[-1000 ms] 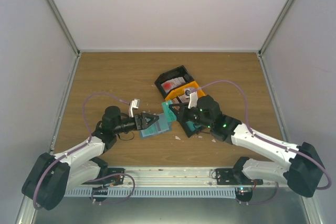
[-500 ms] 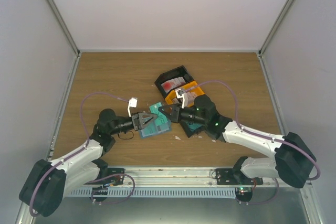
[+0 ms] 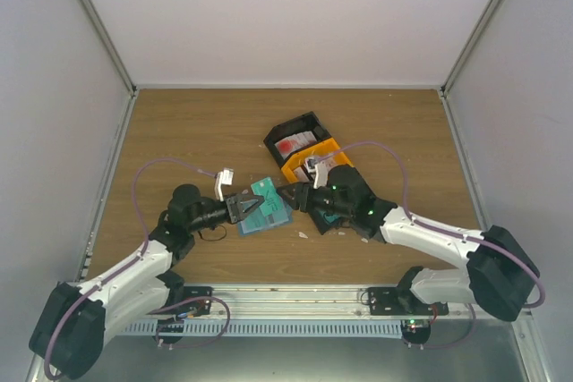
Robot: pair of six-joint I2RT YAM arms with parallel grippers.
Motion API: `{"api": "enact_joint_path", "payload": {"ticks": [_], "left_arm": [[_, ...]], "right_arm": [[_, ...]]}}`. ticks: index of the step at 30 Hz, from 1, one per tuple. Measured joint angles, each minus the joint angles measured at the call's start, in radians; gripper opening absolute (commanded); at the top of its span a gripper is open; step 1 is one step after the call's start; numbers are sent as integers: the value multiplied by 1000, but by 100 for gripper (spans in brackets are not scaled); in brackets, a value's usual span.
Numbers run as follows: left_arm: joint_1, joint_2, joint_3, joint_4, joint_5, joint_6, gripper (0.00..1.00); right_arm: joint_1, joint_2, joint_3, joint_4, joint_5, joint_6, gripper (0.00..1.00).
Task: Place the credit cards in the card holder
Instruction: Insert the credit card into the card holder.
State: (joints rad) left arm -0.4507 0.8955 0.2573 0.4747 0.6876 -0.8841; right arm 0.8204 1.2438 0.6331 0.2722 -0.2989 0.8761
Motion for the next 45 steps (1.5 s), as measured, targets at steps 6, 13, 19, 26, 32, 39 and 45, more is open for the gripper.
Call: {"api": "enact_joint_path", "payload": {"ticks": [6, 13, 19, 26, 32, 39, 45], "left_arm": [[8, -10, 8, -240, -159, 71, 0], [36, 75, 6, -317, -227, 73, 0], [61, 175, 4, -299, -214, 73, 0], [82, 255, -21, -240, -168, 72, 0], [87, 302, -26, -182, -131, 61, 0], [87, 328, -31, -138, -115, 57, 0], [87, 380, -31, -123, -109, 53, 0]], "right_arm": [[14, 112, 102, -222, 155, -116, 49], [98, 348, 260, -461, 377, -206, 51], [138, 457, 331, -578, 460, -237, 49], [146, 498, 347, -634, 482, -232, 45], [148, 504, 351, -633, 482, -228, 45], [151, 504, 351, -633, 482, -218, 45], [151, 504, 351, -634, 482, -213, 45]]}}
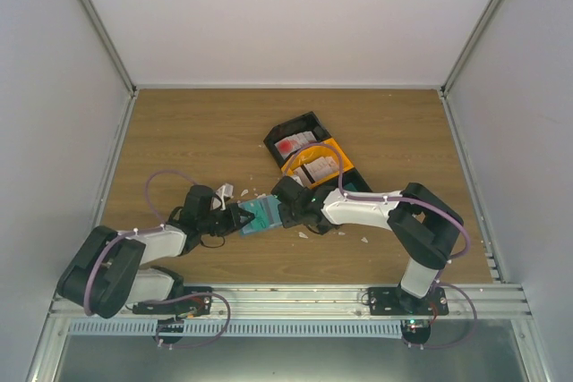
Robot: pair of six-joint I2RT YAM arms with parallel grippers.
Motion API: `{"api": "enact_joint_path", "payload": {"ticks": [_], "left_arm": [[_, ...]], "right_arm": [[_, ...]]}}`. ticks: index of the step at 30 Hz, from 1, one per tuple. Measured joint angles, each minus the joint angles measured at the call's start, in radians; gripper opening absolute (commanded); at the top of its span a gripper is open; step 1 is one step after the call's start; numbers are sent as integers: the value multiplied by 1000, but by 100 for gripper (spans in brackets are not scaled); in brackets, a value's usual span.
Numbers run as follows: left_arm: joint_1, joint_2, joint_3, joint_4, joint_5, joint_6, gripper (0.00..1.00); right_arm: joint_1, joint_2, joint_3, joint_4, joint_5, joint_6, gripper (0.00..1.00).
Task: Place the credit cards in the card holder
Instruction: Insert the credit card into the card holder.
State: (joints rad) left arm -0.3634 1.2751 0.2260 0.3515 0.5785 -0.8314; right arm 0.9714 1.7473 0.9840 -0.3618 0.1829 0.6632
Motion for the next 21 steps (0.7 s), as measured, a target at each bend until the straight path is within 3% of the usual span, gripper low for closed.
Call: {"api": "enact_joint_path", "payload": {"ticks": [21], "left_arm": [[5, 177, 70, 56, 31, -13, 0]], "right_arm": [[0, 1, -2, 3, -35, 7, 41]]}}
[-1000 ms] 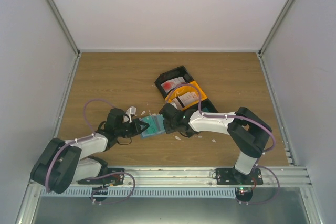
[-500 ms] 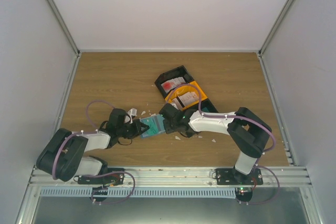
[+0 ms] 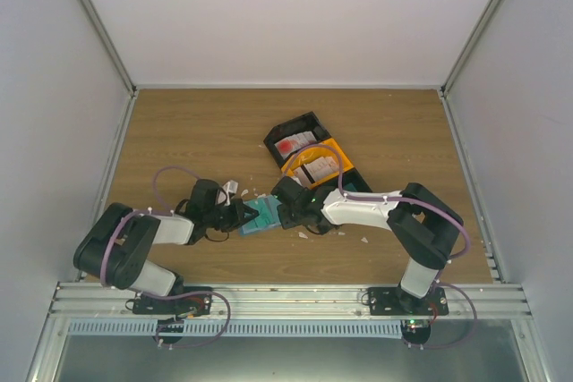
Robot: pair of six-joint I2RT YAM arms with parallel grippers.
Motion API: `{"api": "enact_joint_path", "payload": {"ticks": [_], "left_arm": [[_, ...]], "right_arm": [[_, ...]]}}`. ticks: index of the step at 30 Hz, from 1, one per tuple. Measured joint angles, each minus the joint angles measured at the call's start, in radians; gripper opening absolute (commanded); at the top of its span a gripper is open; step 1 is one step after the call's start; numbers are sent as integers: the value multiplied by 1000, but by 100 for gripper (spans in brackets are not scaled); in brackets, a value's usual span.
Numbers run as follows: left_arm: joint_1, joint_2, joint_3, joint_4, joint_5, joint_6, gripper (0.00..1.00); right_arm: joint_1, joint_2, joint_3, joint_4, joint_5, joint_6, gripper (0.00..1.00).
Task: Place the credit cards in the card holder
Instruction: Insert the credit card into the card holder.
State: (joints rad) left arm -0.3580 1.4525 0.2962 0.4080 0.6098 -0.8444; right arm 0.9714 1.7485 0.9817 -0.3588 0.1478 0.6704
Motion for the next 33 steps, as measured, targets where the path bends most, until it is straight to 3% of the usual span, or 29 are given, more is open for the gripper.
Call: {"api": "enact_joint_path", "payload": {"ticks": [33], "left_arm": [[23, 131, 13, 109, 114, -61, 0]], "right_arm": [[-2, 4, -12, 38, -23, 29, 39]]}}
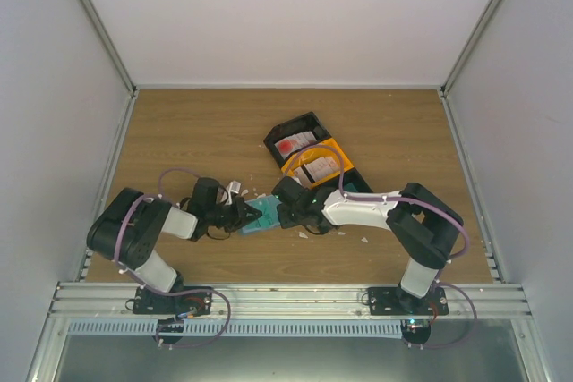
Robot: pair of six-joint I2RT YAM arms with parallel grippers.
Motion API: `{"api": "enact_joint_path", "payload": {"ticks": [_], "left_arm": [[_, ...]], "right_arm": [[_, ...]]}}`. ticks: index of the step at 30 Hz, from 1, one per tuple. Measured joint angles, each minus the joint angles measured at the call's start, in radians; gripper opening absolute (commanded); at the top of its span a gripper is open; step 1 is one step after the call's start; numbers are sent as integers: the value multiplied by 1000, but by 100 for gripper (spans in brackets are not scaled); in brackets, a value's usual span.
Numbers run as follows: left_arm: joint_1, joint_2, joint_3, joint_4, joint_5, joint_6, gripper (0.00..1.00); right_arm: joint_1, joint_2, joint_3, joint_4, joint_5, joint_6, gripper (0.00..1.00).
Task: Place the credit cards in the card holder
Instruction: Insert the credit card into the card holder.
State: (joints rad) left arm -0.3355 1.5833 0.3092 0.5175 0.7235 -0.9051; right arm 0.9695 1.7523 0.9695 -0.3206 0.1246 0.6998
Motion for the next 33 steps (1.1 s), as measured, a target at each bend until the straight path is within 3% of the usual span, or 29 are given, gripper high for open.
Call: {"api": "enact_joint_path", "payload": {"ticks": [24, 33], "left_arm": [[-21, 73, 106, -93, 37, 84, 2], [-65, 55, 137, -149, -10, 109, 22]], "right_arm": [[-19, -25, -71, 120, -37, -14, 39], [-22, -31, -78, 130, -36, -14, 39]]}}
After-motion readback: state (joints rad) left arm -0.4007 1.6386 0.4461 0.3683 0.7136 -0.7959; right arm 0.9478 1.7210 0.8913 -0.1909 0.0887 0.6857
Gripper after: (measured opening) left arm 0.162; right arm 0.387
